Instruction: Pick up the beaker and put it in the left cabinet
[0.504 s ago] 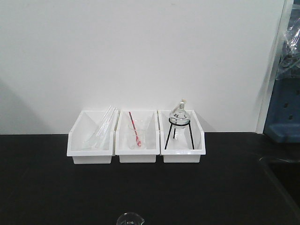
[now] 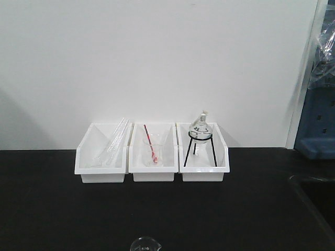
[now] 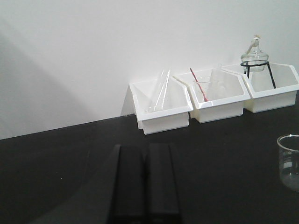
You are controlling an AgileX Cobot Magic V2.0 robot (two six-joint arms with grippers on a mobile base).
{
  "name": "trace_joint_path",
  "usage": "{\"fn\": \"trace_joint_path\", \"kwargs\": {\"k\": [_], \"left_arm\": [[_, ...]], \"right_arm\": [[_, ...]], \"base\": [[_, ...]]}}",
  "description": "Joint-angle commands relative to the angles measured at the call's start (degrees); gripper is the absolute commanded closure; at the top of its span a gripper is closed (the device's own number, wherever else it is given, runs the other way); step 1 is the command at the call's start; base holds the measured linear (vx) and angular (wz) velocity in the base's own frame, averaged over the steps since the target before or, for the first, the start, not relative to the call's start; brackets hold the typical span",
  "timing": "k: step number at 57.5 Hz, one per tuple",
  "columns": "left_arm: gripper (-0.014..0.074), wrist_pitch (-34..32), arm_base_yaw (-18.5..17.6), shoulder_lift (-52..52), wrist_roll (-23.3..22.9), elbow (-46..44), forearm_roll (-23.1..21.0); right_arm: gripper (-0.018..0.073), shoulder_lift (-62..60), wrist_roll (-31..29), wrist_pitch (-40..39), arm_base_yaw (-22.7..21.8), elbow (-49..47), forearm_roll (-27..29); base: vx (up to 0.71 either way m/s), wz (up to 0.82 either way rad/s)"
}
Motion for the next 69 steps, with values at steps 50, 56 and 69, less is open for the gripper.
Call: {"fn": "trace_joint_path", "kwargs": {"k": [50, 56, 69], "left_arm": [[0.0595, -4.79, -0.03, -1.05, -0.15, 0.9, -0.18], [0.0595, -4.79, -0.03, -1.05, -0.15, 0.9, -0.18], [0.0595, -4.79, -0.03, -1.05, -0.15, 0.9, -0.18]], "right_arm": [[0.0564, -0.82, 12.99, -29.58, -0.4, 0.21, 4.66], [0.056, -0.82, 12.99, -31.89, -0.4, 0.16, 4.66], [0.0524, -0.82, 13.16, -30.94, -0.4, -2.0, 4.66]], "base": [[0.0, 0.0], [0.0, 0.0], [0.0, 0.0]]}}
